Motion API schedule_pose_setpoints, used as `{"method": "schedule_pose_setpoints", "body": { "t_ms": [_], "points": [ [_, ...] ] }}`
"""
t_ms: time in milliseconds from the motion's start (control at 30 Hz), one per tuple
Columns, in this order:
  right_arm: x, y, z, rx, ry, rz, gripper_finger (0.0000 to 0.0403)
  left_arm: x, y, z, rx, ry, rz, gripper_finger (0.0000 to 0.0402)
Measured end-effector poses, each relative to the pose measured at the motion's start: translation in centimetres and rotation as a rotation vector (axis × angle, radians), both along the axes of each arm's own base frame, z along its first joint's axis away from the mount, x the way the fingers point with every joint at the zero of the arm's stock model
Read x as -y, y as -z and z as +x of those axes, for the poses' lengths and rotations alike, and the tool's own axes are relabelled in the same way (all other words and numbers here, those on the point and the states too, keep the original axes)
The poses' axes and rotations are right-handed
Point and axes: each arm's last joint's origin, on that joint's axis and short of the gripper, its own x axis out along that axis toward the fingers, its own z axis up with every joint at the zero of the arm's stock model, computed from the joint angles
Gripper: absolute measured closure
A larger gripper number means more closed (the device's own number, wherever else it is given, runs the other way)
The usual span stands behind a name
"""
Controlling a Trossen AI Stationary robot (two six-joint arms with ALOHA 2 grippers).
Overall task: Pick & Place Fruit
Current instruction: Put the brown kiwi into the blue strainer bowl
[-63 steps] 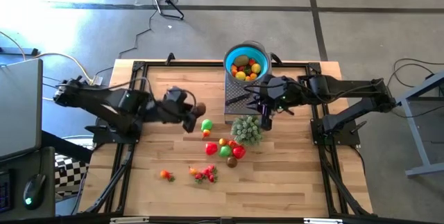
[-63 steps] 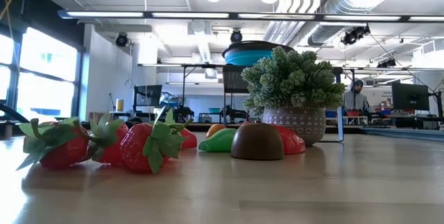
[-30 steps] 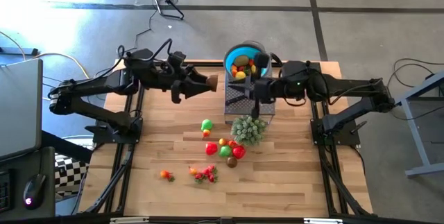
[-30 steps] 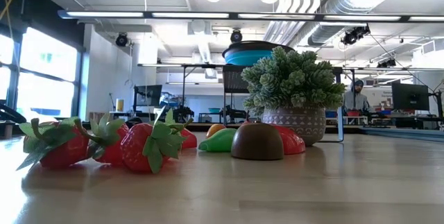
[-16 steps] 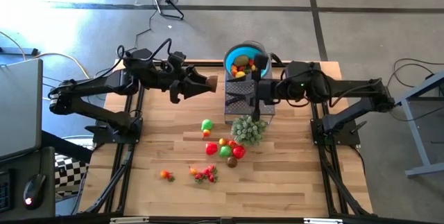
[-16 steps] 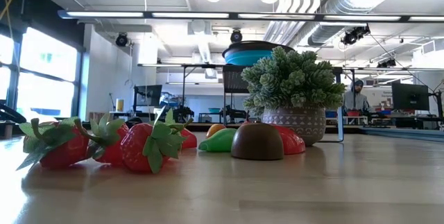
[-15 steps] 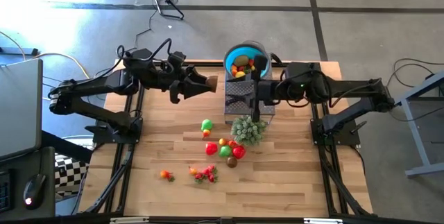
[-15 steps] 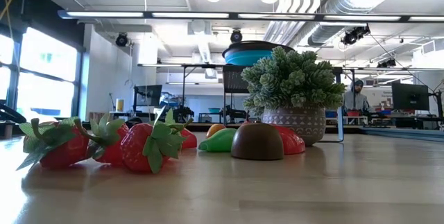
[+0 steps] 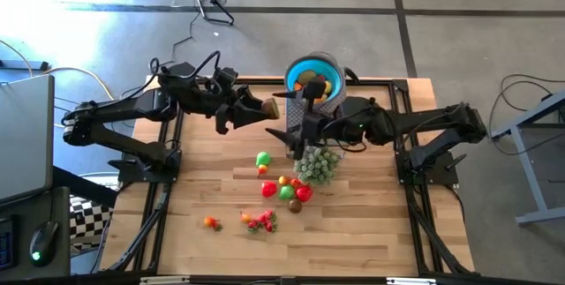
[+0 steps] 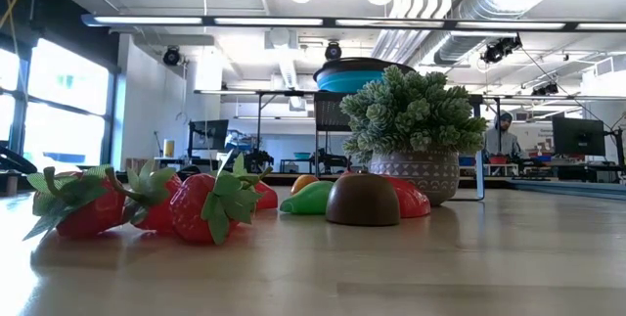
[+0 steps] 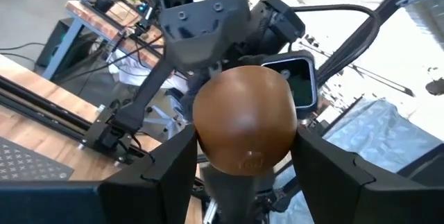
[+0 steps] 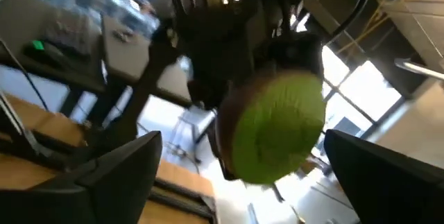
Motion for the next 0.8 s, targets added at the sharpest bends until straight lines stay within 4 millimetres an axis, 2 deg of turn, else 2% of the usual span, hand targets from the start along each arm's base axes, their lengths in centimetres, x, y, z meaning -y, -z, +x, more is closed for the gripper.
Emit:
{"method": "schedule_pose_setpoints", "body": {
  "t_ms": [467, 800],
  "points": [
    [-0.4, -0.4, -0.1, 0.042, -0.056, -0.007, 0.0022, 0.0, 0.2, 0.0, -0.026, 0.000, -0.006, 0.0192],
    [-0.6, 0.0, 0.0, -0.005, -0.107, -0.012, 0.0021, 0.0, 1.5, 1.4, -0.099, 0.056, -0.016, 0.0192]
  ]
}}
